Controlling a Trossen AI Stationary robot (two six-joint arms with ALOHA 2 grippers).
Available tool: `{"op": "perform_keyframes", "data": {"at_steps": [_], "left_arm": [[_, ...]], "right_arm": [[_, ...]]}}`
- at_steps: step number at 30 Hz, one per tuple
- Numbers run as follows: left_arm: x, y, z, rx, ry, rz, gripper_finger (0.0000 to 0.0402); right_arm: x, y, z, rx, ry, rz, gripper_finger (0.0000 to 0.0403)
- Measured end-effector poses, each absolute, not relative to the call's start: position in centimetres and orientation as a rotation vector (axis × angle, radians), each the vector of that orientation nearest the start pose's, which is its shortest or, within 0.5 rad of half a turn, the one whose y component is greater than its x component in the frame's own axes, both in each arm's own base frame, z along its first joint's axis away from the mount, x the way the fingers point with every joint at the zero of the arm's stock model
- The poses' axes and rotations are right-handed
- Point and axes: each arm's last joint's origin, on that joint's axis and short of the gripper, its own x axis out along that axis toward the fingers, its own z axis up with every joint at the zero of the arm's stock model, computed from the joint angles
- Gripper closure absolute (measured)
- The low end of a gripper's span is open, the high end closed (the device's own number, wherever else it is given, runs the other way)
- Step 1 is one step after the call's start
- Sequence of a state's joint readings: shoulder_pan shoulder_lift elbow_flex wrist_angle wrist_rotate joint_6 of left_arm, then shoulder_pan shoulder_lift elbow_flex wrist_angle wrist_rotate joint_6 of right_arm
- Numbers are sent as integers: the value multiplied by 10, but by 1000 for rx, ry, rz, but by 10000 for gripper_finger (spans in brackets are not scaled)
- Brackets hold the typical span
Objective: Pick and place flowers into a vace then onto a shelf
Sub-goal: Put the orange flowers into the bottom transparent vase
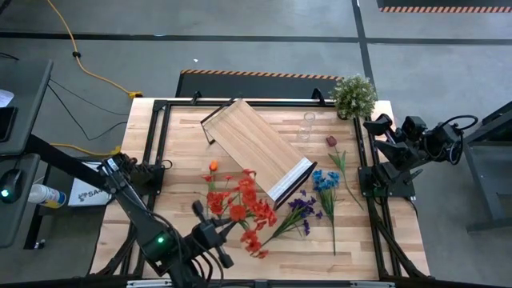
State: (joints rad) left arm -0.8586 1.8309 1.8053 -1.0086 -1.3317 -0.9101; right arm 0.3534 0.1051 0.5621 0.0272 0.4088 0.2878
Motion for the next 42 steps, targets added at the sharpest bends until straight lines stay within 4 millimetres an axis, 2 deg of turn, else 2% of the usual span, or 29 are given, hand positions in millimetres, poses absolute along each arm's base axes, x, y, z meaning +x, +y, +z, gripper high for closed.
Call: {"op": "perform_keyframes", "data": {"at_steps": [17,28,42], "left_arm": [[256,-253,340,16,310,594,364],[263,-258,321,47,309,631,364],[263,-257,315,49,318,648,364]], "right_arm": [[36,1,337,462,-456,11,22],[36,1,337,463,-456,6,22],[36,1,337,466,-456,7,22]]}}
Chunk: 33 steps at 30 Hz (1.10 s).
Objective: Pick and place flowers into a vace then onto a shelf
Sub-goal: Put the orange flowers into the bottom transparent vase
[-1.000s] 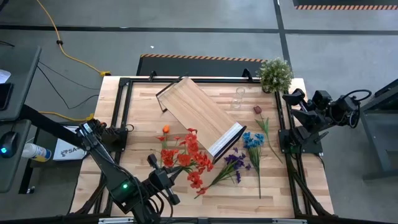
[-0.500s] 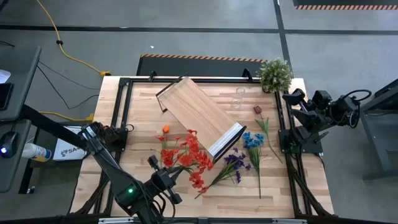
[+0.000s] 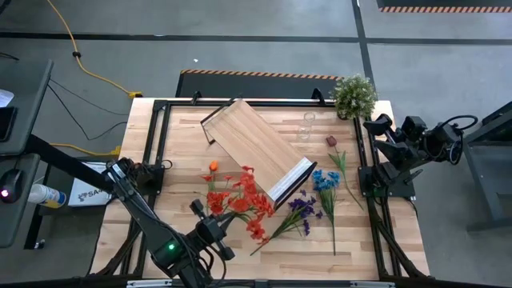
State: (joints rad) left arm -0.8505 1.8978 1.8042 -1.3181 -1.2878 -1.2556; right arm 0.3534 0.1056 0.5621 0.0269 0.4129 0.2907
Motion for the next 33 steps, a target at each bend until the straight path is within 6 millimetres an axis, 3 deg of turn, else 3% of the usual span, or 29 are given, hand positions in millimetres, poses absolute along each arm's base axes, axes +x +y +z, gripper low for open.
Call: {"op": "perform_keyframes", "data": {"at_steps": [33], "left_arm": [[266,-259,273,12,390,730,364]], "right_arm": [[40,2,338,488,-452,12,22]]}}
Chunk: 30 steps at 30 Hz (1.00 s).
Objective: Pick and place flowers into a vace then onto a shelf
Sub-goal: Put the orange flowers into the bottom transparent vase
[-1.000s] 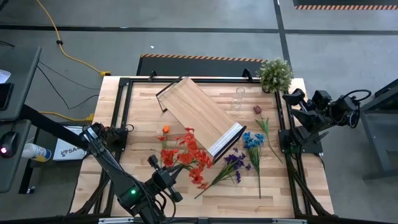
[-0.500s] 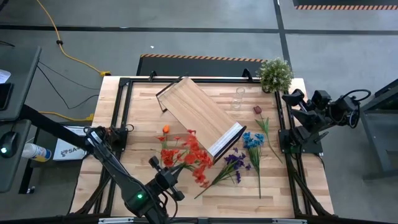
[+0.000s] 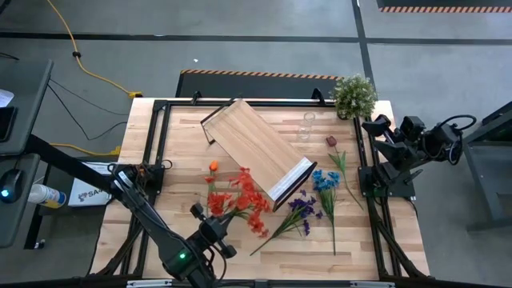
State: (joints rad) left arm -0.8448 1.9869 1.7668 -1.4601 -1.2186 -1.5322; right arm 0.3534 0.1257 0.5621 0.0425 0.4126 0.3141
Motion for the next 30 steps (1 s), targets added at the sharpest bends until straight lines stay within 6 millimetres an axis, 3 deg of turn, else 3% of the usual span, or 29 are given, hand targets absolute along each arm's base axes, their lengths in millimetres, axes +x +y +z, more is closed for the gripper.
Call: {"op": "perform_keyframes", "data": {"at_steps": [12,30], "left_arm": [[259,-251,244,-53,345,784,364],[258,-250,240,-90,386,801,352]], "right_arm": [[40,2,338,489,-452,5,22],[40,1,338,497,-455,-32,22]]}}
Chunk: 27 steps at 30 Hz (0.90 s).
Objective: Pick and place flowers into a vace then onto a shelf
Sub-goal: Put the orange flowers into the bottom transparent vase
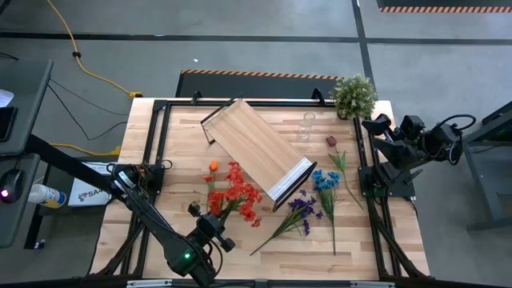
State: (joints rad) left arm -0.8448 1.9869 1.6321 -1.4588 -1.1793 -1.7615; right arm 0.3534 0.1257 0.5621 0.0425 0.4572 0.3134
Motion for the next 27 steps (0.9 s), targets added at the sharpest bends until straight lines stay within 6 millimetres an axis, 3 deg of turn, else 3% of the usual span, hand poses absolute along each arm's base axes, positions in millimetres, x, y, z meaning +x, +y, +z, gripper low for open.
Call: {"op": "perform_keyframes", "data": {"at_steps": [27], "left_arm": [[259,-252,238,-133,428,803,345]], "right_arm": [[40,1,338,497,-455,-32,22]]}}
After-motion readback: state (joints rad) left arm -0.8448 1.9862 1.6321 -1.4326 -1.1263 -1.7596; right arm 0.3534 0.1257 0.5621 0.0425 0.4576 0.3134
